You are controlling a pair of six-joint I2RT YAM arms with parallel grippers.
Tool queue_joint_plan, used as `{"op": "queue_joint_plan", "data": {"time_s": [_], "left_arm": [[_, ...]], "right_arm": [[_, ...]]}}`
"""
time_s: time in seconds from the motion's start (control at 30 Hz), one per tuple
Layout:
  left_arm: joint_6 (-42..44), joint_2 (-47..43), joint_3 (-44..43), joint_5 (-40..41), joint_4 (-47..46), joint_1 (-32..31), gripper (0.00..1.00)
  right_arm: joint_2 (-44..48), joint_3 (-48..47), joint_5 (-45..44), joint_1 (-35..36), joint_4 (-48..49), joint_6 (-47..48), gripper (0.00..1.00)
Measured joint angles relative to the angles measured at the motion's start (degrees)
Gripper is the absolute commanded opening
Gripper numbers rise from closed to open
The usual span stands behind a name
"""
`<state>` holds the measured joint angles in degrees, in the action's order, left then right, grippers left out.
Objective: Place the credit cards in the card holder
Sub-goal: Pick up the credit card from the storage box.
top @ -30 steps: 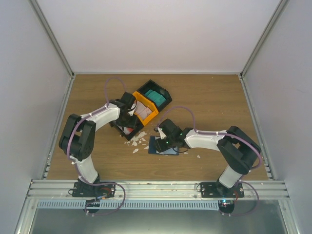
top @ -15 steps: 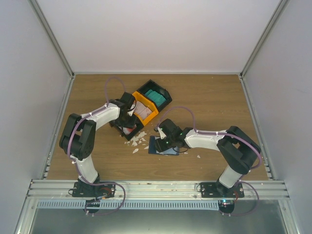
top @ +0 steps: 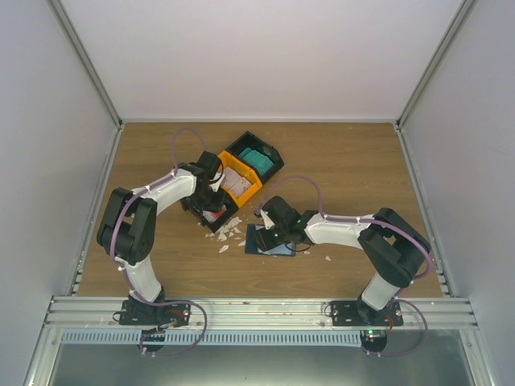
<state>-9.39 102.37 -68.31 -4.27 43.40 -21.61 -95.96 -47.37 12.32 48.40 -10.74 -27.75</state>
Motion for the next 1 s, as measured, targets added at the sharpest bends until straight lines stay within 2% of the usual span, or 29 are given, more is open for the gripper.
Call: {"op": "queue_joint_plan", "data": {"time_s": [0.17,0.27,0.53,0.67,0.83,1.0], "left_arm": [[0.0,-1.5,0.0,-1.7,1.0,0.0,0.28],[-0.1,-2.9,0.3,-2.0,1.0,-0.1,0.31],[-0.6,-2.4,0.7,2.6,0.9,-0.2,0.46],[-0.2,-0.9,0.7,3.7,-0.8,-0.2,0.50],[0.1,1.2,-0.7,3.7,-1.1,-0.3,0.49],[1.1,1.9,-1.6,3.5,-0.8,-0.3,0.36]], "right_arm": [[0.0,0.0,0.0,0.0,0.0,0.0,0.41],[0.0,0.0,0.0,0.0,0.1,0.0,0.41],[-1.0,-0.3,0.1,0.0,2.1,0.0,0.41],[-1.1,-0.3,0.2,0.0,2.3,0.0,0.41],[-1.2,-0.4,0.2,-0.1,2.3,0.0,0.41],[-1.8,-0.7,0.4,-0.1,3.1,0.0,0.41]]}}
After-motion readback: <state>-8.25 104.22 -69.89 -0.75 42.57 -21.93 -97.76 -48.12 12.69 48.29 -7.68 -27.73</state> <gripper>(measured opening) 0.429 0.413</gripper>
